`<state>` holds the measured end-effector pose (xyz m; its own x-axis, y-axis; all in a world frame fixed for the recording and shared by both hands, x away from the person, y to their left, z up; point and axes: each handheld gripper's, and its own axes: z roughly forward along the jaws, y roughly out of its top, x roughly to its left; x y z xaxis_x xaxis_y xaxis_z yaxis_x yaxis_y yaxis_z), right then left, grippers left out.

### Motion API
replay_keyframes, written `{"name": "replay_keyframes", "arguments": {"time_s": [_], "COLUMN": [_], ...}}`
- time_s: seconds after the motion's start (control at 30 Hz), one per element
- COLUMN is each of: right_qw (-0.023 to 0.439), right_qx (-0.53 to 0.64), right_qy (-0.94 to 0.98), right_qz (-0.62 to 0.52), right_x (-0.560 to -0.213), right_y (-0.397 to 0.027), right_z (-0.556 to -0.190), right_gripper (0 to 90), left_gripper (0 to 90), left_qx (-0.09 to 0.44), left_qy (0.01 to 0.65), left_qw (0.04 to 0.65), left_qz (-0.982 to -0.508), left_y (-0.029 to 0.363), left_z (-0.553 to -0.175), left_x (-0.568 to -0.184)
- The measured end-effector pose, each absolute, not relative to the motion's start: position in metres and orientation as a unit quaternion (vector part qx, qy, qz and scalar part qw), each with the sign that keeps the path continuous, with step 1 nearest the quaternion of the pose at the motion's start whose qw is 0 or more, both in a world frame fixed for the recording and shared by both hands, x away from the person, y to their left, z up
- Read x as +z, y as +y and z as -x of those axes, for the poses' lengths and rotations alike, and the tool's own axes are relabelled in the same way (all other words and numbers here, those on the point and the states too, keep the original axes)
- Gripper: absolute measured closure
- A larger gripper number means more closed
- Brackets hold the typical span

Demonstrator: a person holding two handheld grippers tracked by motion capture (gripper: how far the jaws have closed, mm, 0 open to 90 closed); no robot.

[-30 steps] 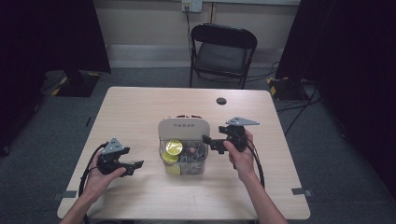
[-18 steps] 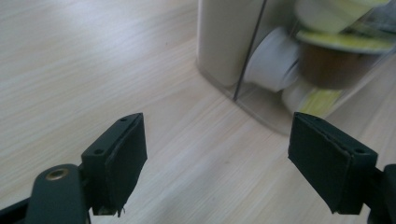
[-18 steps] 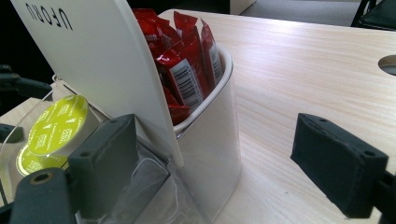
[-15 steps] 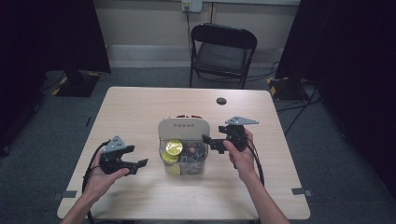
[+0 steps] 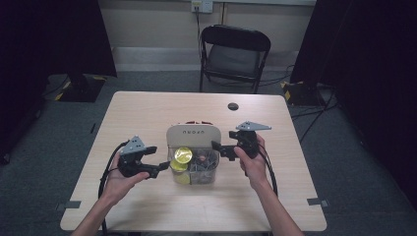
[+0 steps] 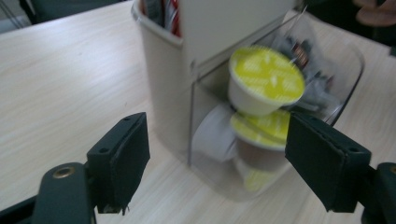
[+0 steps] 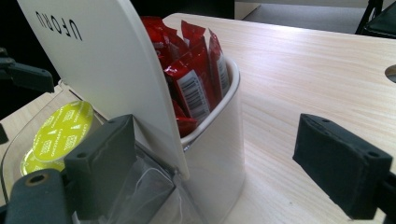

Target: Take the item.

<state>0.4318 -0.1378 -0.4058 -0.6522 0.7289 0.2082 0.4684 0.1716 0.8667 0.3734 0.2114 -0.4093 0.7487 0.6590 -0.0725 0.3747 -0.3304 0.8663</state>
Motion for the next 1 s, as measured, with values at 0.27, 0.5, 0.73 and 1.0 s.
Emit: {"name": "replay_keyframes", "arguments": {"time_s": [0.27,0.5,0.73,1.0], "right_qw": [0.128,0.126,0.129,0.128], "right_qx": [0.507,0.507,0.508,0.510], "right_qy": [0.756,0.757,0.756,0.754], "right_qz": [-0.395,-0.394,-0.393,-0.394], "right_x": [-0.406,-0.406,-0.405,-0.405], "right_y": [-0.136,-0.137,-0.137,-0.137], "right_z": [-0.432,-0.433,-0.432,-0.432], "right_gripper": [12.3,12.2,12.3,12.4], "left_gripper": [26.0,32.3,32.0,32.5], "left_qx": [0.133,0.132,0.130,0.122], "left_qy": [0.304,0.285,0.290,0.278], "left_qw": [0.500,0.507,0.486,0.477], "left_qz": [-0.800,-0.803,-0.814,-0.825], "left_y": [0.190,0.178,0.172,0.162], "left_z": [-0.379,-0.378,-0.382,-0.385], "left_x": [-0.396,-0.395,-0.404,-0.412]}}
